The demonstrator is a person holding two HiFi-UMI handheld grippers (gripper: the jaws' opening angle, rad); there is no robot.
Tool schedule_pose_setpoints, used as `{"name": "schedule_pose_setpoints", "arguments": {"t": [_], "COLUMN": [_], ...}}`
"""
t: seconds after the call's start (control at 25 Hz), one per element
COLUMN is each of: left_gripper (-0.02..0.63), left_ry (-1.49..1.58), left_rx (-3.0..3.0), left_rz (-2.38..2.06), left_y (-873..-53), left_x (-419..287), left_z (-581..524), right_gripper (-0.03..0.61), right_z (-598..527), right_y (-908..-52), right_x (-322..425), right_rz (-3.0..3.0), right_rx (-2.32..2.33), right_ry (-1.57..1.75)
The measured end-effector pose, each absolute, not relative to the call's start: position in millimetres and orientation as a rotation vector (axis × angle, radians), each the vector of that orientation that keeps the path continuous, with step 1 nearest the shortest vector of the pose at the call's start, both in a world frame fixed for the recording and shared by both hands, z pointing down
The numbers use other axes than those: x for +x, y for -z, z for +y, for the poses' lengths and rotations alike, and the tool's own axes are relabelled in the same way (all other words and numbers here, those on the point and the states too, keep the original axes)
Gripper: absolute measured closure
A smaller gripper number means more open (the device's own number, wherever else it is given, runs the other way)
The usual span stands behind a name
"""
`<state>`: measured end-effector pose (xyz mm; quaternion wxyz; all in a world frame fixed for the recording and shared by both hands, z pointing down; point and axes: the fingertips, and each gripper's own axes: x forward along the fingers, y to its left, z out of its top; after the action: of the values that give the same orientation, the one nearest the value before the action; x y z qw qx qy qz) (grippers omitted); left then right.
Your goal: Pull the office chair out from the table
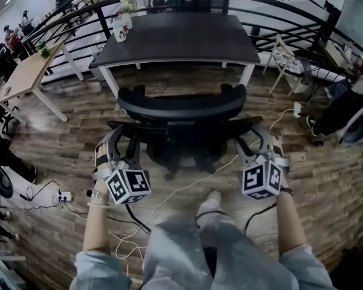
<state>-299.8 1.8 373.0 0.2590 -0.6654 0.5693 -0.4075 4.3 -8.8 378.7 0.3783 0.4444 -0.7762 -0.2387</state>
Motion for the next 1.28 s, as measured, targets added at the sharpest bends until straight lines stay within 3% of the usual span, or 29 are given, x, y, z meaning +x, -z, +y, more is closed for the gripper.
{"name": "schedule_pose_setpoints", "arguments": {"t": [0.32,0.72,0.8,1.0,1.28], "left_gripper": [0.445,0.528,0.580,0.611,0.611], "left_ry": [0.715,0.482,0.437,0.408,0.405], "left_rx": [-2.089,-2.298,-2.340,-2.407,-2.453], "left_rz": [1.655,1.609,1.615,1.609,1.608], "left_y": [-333.9,-308.1,-304.2,-306.9,-313.3], "left_x": [-244.4,-188.0,-184.2,-176.9,-170.5], "left_z": [32.2,64.3,69.0,78.8,88.4], "right_gripper": [0.403,0.572,0.572,0.574,0.574], "right_z": [27.1,63.1,67.7,70.9,79.2], "right_y": [-347.4,-320.2,-320.0,-330.3,-336.5], "right_x": [-7.2,-27.3,-34.0,-41.2,-34.4], "right_rz": [-2.288,-2.458,-2.483,-2.520,-2.525], "right_rx": [1.330,1.510,1.494,1.499,1.528], "right_ry": [0.395,0.270,0.238,0.122,0.033]}}
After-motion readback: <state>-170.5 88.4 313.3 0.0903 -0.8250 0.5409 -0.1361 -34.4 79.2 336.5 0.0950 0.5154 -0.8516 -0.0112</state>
